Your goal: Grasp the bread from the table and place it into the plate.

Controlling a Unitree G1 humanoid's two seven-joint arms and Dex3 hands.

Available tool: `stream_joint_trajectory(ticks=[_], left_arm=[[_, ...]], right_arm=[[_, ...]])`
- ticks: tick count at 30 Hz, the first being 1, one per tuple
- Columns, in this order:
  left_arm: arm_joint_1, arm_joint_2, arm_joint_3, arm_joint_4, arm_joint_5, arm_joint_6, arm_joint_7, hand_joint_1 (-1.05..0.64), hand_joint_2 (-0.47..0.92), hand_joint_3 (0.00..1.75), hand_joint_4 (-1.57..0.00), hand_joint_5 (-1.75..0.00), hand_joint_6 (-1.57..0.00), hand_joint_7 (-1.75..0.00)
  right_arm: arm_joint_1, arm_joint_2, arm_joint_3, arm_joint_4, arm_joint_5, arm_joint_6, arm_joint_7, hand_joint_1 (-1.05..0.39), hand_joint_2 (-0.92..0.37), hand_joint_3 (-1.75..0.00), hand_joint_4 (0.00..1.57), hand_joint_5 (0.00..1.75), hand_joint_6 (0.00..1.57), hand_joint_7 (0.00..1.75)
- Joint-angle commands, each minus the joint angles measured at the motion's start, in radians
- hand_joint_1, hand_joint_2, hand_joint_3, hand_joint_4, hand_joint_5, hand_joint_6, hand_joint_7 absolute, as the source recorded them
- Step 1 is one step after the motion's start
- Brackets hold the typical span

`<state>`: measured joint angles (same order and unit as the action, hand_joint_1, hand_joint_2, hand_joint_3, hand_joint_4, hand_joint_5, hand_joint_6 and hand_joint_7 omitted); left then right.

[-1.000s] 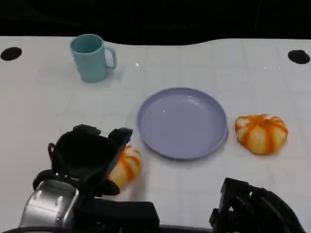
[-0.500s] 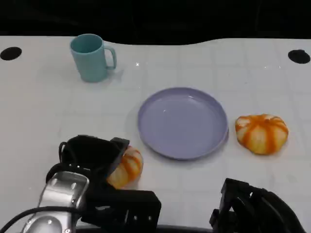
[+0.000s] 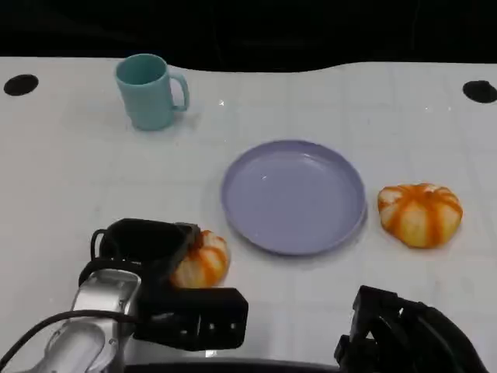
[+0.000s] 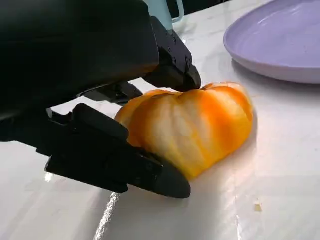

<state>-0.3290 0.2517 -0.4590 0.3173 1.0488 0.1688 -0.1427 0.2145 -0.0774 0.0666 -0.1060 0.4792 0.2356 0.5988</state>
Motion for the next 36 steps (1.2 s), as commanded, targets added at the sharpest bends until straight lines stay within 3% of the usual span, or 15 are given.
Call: stream_joint_trajectory(ticks=[1,2,5,9,11,12,14,16,18,23,28,31,32,34,36], left_arm=[[-0.009,0.035,-0.017,0.065,-0.040,-0.066,0.098,-0.36,0.92,0.15,-0.90,-1.17,-1.09,-0.12],[-0.011,0.039,-0.020,0.072,-0.044,-0.075,0.116,-0.35,0.92,0.19,-0.87,-1.37,-1.15,-0.11],[-0.005,0.048,-0.023,0.090,-0.058,-0.116,0.205,-0.34,0.92,0.23,-0.80,-1.66,-1.19,-0.10],[0.000,0.050,-0.027,0.106,-0.069,-0.143,0.303,-0.31,0.92,0.24,-0.80,-1.74,-1.18,-0.09],[0.004,0.045,-0.021,0.117,-0.080,-0.158,0.363,-0.28,0.92,0.19,-0.82,-1.75,-1.25,-0.14],[0.006,0.044,-0.018,0.118,-0.085,-0.159,0.382,-0.25,0.92,0.15,-0.84,-1.75,-1.20,-0.34],[0.010,0.046,-0.013,0.112,-0.095,-0.159,0.397,-0.23,0.92,0.16,-0.84,-1.75,-0.93,-0.97],[0.017,0.055,-0.007,0.087,-0.104,-0.155,0.398,-0.21,0.92,0.14,-0.83,-1.75,-0.78,-1.31],[0.025,0.062,0.000,0.061,-0.111,-0.152,0.398,-0.20,0.92,0.11,-0.83,-1.75,-0.76,-1.30],[0.051,0.083,0.029,-0.037,-0.118,-0.132,0.374,-0.18,0.92,0.14,-0.85,-1.75,-0.62,-1.71],[0.066,0.101,0.052,-0.128,-0.122,-0.106,0.330,-0.14,0.90,0.17,-0.84,-1.75,-0.60,-1.74],[0.073,0.108,0.062,-0.166,-0.123,-0.102,0.322,-0.14,0.88,0.22,-0.86,-1.75,-0.75,-1.42],[0.076,0.111,0.064,-0.180,-0.119,-0.099,0.323,-0.15,0.84,0.32,-0.88,-1.75,-0.76,-1.44],[0.080,0.120,0.068,-0.211,-0.112,-0.099,0.318,-0.16,0.68,0.66,-0.88,-1.75,-0.68,-1.64],[0.078,0.126,0.071,-0.236,-0.120,-0.111,0.308,-0.15,0.63,0.77,-0.86,-1.75,-0.64,-1.70]], right_arm=[[0.009,-0.006,-0.005,-0.014,0.003,-0.003,-0.003,-0.71,-0.92,-0.24,0.86,1.61,0.76,1.40],[0.008,-0.006,-0.005,-0.014,0.004,-0.002,-0.003,-0.71,-0.92,-0.24,0.86,1.61,0.76,1.40],[0.008,-0.007,-0.005,-0.013,0.002,-0.006,0.000,-0.71,-0.92,-0.24,0.86,1.61,0.76,1.40],[0.007,-0.008,-0.007,-0.013,0.003,-0.003,-0.001,-0.71,-0.92,-0.25,0.86,1.62,0.76,1.40],[0.004,-0.009,-0.010,-0.006,0.006,-0.006,0.005,-0.71,-0.92,-0.25,0.86,1.62,0.76,1.40],[0.004,-0.010,-0.011,-0.005,0.007,-0.006,0.006,-0.71,-0.92,-0.25,0.85,1.62,0.76,1.40],[0.004,-0.010,-0.013,-0.006,0.009,-0.005,0.006,-0.71,-0.92,-0.25,0.85,1.62,0.76,1.39],[0.006,-0.009,-0.013,-0.007,0.008,-0.007,0.006,-0.71,-0.92,-0.25,0.85,1.61,0.76,1.39],[0.007,-0.009,-0.012,-0.008,0.008,-0.008,0.006,-0.71,-0.92,-0.25,0.85,1.61,0.76,1.40],[0.006,-0.008,-0.008,-0.008,0.003,-0.003,0.001,-0.71,-0.92,-0.25,0.85,1.62,0.76,1.41],[0.007,-0.005,-0.005,-0.010,0.005,0.001,-0.002,-0.71,-0.92,-0.24,0.85,1.62,0.76,1.41],[0.008,-0.005,-0.003,-0.011,-0.002,-0.006,-0.003,-0.71,-0.92,-0.24,0.85,1.62,0.75,1.41],[0.009,-0.005,-0.003,-0.011,0.000,-0.007,0.000,-0.71,-0.92,-0.25,0.85,1.62,0.75,1.41],[0.009,-0.004,-0.003,-0.008,0.003,-0.007,0.003,-0.70,-0.92,-0.25,0.84,1.62,0.75,1.41],[0.010,-0.003,-0.002,-0.009,0.000,-0.007,0.000,-0.70,-0.92,-0.25,0.84,1.62,0.74,1.41]])
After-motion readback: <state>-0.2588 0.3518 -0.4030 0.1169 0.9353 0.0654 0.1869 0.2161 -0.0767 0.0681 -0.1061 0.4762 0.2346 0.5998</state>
